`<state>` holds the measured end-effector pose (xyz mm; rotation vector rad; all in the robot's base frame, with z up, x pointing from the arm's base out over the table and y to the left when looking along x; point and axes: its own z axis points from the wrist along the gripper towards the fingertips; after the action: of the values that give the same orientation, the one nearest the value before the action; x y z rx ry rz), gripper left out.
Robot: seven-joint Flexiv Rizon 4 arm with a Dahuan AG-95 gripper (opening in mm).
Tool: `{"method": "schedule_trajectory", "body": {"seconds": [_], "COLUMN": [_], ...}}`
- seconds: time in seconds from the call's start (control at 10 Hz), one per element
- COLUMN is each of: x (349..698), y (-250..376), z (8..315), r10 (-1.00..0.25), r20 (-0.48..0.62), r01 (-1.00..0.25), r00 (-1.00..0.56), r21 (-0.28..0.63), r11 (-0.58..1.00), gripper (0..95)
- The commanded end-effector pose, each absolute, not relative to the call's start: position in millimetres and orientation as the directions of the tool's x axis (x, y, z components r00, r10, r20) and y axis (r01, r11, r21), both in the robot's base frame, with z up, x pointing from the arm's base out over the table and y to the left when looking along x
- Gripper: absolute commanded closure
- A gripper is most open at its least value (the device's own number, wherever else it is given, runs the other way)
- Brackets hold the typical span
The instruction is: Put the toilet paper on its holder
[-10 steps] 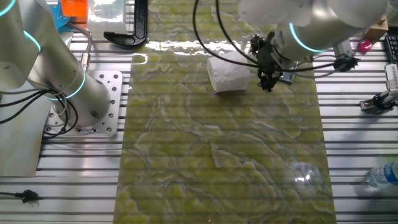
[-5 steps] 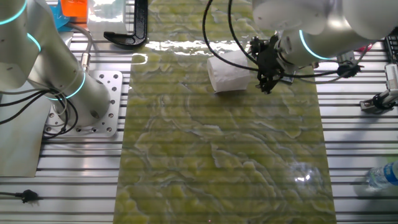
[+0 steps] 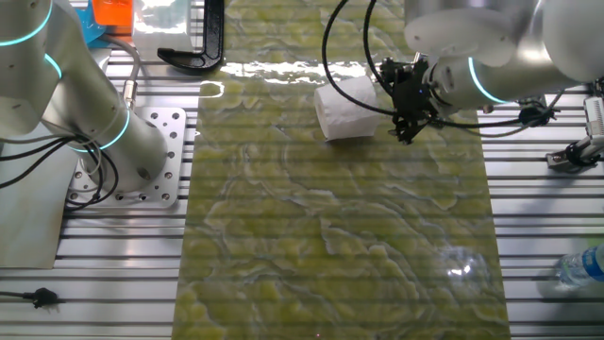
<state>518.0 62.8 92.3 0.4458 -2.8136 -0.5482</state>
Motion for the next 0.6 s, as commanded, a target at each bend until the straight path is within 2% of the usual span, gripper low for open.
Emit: {"method": "schedule_trajectory", "body": {"seconds": [0.1,0.6], "x": [518.6,518.6], "y": [62.8,62.8], "z": [91.5,91.5], "r10": [-0.314,-0.268], "r20": [0.177,0.162], "r01": [-0.233,-0.201], "r00": [-0.933,-0.950], "r21": [0.368,0.338], "r11": [0.900,0.919], "gripper": [0.0,0.0]}}
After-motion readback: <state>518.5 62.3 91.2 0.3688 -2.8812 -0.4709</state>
